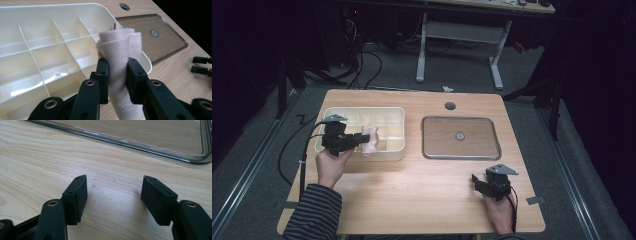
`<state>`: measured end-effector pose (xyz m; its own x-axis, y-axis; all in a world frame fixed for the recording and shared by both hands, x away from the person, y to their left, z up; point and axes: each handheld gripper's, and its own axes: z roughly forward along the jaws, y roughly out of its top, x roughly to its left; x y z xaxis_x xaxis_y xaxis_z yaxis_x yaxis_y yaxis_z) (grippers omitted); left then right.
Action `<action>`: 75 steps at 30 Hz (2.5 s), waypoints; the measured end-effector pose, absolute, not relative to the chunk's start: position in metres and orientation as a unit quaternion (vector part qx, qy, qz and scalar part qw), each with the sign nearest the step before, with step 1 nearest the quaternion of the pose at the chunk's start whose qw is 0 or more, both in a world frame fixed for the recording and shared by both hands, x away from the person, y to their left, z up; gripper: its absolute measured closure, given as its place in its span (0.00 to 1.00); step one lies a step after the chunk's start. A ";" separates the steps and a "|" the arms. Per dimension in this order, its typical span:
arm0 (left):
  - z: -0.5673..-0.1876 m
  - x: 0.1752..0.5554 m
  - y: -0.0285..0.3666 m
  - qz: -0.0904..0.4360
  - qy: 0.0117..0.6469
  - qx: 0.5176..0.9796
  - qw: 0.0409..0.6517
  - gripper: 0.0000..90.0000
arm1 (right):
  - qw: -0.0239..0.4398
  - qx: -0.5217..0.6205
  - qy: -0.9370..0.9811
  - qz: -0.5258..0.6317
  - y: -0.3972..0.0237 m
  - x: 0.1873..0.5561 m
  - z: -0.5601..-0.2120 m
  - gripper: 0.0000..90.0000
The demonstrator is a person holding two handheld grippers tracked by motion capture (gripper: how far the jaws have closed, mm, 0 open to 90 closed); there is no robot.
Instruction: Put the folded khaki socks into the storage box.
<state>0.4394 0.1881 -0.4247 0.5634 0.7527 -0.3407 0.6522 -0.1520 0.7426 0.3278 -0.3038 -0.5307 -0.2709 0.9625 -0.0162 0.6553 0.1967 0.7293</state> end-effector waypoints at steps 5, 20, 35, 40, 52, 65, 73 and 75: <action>-0.423 0.445 0.190 0.057 0.467 0.754 0.458 0.82 | 0.246 0.551 0.734 0.312 -0.304 0.328 -0.531 0.42; -0.432 0.459 0.197 0.051 0.480 0.756 0.442 0.82 | 0.246 0.551 0.734 0.312 -0.304 0.328 -0.531 0.42; -0.446 0.470 0.203 0.043 0.487 0.771 0.409 0.82 | 0.246 0.551 0.734 0.312 -0.304 0.328 -0.531 0.42; -0.451 0.473 0.204 0.042 0.489 0.777 0.394 0.82 | 0.246 0.551 0.734 0.312 -0.304 0.328 -0.531 0.42; -0.459 0.475 0.201 0.049 0.490 0.790 0.366 0.82 | 0.246 0.551 0.734 0.312 -0.304 0.328 -0.531 0.42; -0.467 0.474 0.202 0.056 0.490 0.795 0.352 0.82 | 0.245 0.552 0.733 0.312 -0.304 0.328 -0.531 0.42; -0.469 0.473 0.196 0.083 0.479 0.810 0.329 0.81 | 0.246 0.551 0.734 0.312 -0.304 0.328 -0.531 0.42; -0.470 0.472 0.194 0.089 0.474 0.815 0.321 0.80 | 0.246 0.551 0.734 0.312 -0.304 0.328 -0.531 0.42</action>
<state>0.4724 0.1943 -0.4697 0.5347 0.8300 -0.1589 0.7151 -0.3442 0.6084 0.3277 -0.3037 -0.5307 -0.2711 0.9624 -0.0164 0.6556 0.1971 0.7289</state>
